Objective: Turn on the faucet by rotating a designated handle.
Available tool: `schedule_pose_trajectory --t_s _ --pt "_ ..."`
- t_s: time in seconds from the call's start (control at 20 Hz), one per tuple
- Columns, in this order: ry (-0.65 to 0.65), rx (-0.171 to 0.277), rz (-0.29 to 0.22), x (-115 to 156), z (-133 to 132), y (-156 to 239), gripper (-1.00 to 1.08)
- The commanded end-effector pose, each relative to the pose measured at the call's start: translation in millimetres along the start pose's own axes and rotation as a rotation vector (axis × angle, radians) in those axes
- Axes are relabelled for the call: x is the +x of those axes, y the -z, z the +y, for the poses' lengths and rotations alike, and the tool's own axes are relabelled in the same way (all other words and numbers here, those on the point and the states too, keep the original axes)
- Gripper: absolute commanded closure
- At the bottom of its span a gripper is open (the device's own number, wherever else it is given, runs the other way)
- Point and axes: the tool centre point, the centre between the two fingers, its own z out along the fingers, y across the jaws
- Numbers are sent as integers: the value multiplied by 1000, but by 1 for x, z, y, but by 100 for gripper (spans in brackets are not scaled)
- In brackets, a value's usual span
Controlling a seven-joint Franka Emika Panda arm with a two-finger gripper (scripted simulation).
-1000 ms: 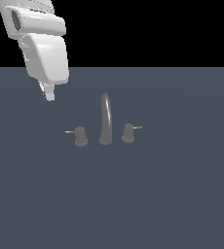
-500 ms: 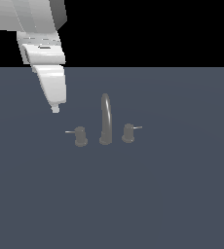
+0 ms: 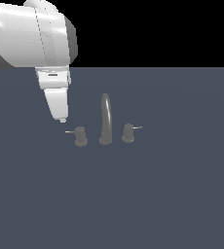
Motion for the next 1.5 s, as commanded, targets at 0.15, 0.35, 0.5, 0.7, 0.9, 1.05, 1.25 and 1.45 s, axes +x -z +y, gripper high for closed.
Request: schedule_pose_trajectory --t_s 0.15,0.35,0.5,0.7,0.9,1.05,1.25,1.45 --pt "-99 -2 2 11 -24 -30 108" --pt "-157 -2 2 19 -38 -46 108" --pt "-190 -3 0 24 -46 -56 108" --pt "-221 -3 -1 28 -54 -64 108" --pt "-233 -3 -2 30 -57 -67 108" --pt "-232 -2 -3 30 -57 -67 108" --pt "-232 -2 -3 30 -56 -67 108" --pt "-232 -2 -3 21 -46 -67 108"
